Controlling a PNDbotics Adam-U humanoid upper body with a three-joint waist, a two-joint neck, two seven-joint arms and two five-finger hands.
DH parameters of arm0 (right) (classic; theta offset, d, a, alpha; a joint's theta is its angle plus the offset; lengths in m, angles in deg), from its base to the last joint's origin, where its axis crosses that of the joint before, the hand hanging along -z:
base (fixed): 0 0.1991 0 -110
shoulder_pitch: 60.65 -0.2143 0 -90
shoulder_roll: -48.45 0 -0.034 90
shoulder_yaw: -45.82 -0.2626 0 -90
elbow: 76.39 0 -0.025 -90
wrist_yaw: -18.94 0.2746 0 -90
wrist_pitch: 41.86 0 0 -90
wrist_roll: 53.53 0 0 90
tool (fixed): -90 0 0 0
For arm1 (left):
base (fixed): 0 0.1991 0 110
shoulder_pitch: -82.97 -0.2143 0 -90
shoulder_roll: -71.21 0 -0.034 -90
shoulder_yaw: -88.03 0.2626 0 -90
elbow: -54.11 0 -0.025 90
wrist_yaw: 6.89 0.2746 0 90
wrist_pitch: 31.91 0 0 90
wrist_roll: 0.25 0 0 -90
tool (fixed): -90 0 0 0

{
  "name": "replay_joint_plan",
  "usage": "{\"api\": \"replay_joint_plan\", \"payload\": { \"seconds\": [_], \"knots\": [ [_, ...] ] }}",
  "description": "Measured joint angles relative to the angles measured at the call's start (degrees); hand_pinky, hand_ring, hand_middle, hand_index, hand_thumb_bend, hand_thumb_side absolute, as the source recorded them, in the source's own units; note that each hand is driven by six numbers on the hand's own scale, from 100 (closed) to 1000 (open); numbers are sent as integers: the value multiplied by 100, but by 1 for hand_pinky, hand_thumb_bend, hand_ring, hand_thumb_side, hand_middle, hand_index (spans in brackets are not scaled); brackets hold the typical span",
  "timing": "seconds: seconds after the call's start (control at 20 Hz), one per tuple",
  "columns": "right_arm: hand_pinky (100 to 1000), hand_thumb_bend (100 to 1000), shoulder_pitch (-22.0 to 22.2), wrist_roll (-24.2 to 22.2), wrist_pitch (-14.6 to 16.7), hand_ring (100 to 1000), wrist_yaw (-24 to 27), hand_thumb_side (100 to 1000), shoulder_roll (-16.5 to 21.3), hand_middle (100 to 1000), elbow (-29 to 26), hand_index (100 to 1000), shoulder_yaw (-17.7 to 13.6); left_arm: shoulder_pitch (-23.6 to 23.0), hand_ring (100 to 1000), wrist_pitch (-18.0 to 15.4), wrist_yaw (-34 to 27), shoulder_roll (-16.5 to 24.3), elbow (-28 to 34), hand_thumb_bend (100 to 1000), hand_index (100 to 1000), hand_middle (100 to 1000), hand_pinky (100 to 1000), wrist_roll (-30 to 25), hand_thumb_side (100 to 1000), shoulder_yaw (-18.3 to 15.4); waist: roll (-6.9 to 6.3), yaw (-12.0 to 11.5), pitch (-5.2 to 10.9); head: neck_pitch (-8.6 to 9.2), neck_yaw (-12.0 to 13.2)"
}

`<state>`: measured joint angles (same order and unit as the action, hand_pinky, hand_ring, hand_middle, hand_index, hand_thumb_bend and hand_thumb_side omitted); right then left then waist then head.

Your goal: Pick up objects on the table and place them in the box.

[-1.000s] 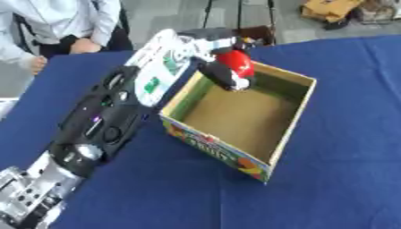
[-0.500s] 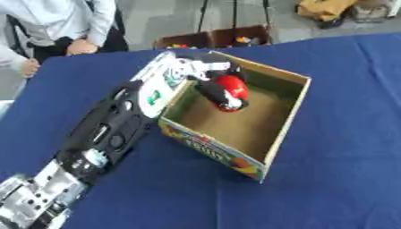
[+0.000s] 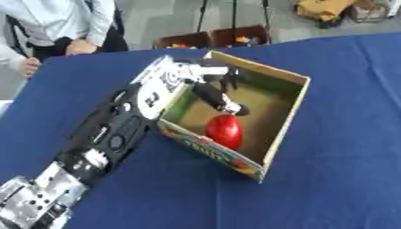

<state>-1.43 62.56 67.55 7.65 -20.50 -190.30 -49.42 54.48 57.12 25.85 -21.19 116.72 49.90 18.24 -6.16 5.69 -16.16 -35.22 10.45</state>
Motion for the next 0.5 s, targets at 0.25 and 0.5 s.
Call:
{"api": "replay_joint_plan", "payload": {
  "seconds": [0.25, 0.5],
  "knots": [
    [746, 100, 13, 13, -3, 749, 0, 1000, 0, 717, 0, 820, -4, -6, 696, -58, -12, 44, 561, 417, 972, 752, 322, 262, 611, -165, 0, -55, 0, -7, -31],
    [746, 100, 100, 64, -9, 749, -17, 1000, 1, 717, 0, 821, -42, -226, 645, 32, -311, 405, 1949, 386, 954, 707, 288, 841, 616, -576, 0, -166, 0, -52, -122]
  ]
}}
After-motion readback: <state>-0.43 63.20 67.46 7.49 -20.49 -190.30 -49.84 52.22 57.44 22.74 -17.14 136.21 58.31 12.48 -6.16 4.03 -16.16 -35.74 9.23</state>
